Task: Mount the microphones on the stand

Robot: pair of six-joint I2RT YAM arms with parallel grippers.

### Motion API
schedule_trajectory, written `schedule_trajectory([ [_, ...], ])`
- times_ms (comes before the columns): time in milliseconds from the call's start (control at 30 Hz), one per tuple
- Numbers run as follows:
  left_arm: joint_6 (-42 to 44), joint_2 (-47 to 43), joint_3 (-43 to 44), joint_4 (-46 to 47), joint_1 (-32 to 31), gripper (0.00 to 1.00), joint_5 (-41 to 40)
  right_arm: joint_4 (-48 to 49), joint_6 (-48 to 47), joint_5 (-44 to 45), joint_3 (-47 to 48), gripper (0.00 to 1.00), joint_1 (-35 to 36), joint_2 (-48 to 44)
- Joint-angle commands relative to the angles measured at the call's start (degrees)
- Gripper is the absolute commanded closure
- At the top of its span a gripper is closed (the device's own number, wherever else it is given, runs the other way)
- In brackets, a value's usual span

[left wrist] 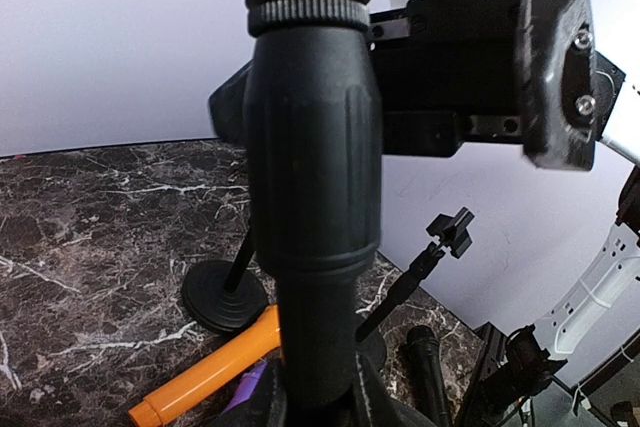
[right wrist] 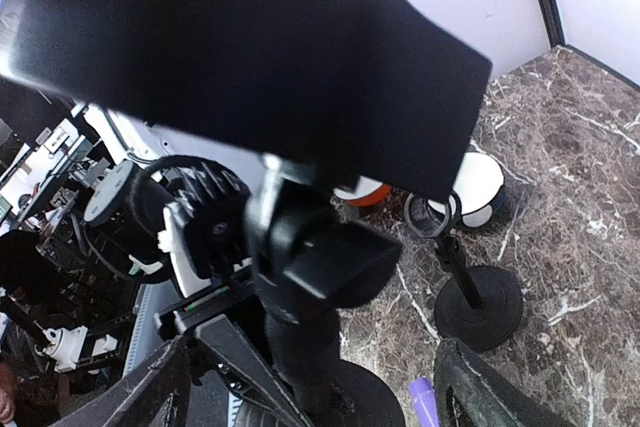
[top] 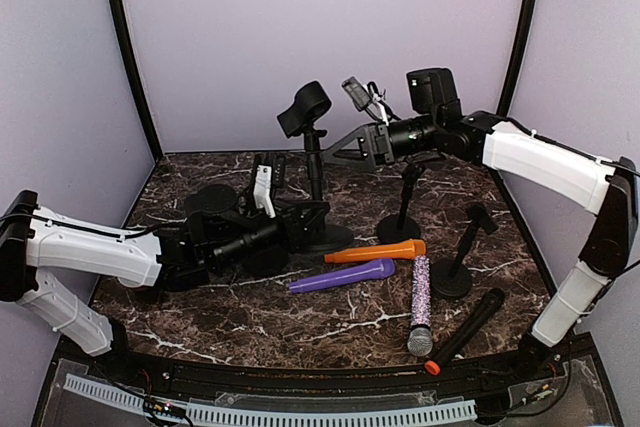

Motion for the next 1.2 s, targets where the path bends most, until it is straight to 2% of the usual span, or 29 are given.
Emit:
schedule_trajectory([
  [0, 1.4, -0.5, 4.1, 4.8, 0.1, 1.00, 1.1, -1.3, -0.4, 3.5, 1.8, 0.15, 1.3, 1.8],
  [267, 1.1, 0.0, 3.3, 8.2, 0.1, 1.00, 3.7, -3.2, 1.1, 8.4, 1.1, 0.19, 0.8, 3.7],
  [567, 0.3, -0.7, 1.2, 10.9, 0.1, 1.00, 3.1, -5.0, 3.7, 14.0, -3.5, 0.19, -8.3, 0.9],
  [667, 0.0, -0.4, 1.0, 10.8, 0.1, 1.00, 2.7, -5.0, 1.0, 11.8, -1.8, 0.19, -7.8, 0.1],
  [867, -1.4, 0.2, 1.4, 8.2, 0.1, 1.00, 0.9, -0.6, -2.5, -1.2, -1.1, 0.19, -4.7, -1.8],
  [1000, -1.5, 0.8, 2.1, 6.8, 0.1, 1.00, 1.5, -0.4, -3.6, -2.9, 0.2, 0.18, -2.0, -3.7],
  [1167, -1.5, 1.4, 2.6, 7.0, 0.1, 1.00, 2.5, 3.4, 1.2, -1.4, 1.1, 0.19, -0.8, -1.5],
])
